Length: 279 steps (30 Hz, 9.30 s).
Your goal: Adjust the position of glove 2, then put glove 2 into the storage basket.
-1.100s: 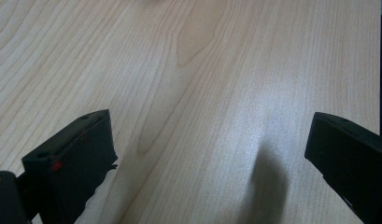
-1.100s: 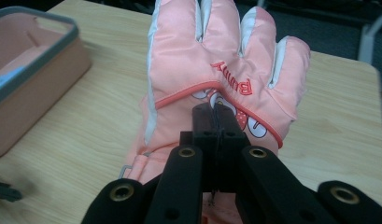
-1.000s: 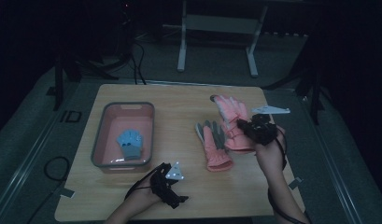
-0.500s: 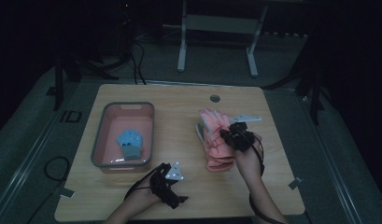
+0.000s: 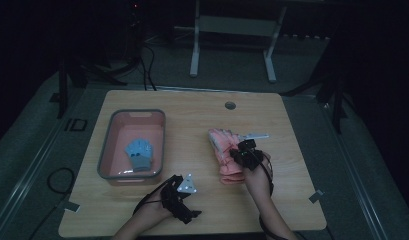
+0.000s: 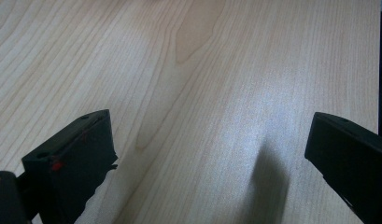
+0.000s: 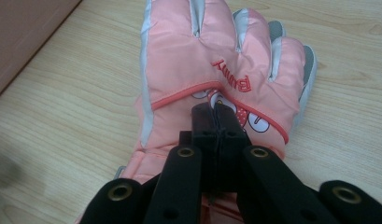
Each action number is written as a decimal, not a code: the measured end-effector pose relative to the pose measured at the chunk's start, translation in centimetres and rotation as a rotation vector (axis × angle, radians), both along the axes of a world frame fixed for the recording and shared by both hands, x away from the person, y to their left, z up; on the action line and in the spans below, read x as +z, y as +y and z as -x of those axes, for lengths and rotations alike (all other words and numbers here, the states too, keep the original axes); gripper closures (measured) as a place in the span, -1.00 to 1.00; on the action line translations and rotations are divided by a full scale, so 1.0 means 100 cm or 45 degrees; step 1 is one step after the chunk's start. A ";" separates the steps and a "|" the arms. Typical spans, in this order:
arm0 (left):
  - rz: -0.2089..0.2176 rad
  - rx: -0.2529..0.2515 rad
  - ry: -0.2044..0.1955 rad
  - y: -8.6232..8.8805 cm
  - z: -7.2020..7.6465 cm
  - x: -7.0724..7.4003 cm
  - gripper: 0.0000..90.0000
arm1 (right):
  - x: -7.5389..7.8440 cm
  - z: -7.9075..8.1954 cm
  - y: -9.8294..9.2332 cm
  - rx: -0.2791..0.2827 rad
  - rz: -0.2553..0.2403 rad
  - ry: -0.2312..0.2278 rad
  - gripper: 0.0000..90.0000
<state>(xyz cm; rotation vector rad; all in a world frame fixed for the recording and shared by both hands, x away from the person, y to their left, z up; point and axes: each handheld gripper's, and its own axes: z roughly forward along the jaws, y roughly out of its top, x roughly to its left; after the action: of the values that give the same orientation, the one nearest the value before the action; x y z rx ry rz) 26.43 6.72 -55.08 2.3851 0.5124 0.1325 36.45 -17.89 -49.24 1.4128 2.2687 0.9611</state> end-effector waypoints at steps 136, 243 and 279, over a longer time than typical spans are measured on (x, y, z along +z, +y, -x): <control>0.016 0.496 0.297 0.100 -0.122 0.171 0.52 | 0.089 -0.030 0.120 0.488 -0.257 -0.045 0.77; 0.159 0.355 -0.006 0.039 -0.057 0.132 -0.99 | 0.025 -0.034 0.094 0.574 -0.270 0.074 -0.67; 0.106 0.034 0.062 -0.030 -0.031 0.051 -0.99 | -0.045 0.001 0.018 0.690 -0.133 -0.042 -0.73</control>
<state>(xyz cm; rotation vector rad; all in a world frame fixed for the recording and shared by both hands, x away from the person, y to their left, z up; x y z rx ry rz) 29.58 3.75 -50.00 2.3059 0.5618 0.0642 36.33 -16.13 -53.76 0.8086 2.6669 1.2562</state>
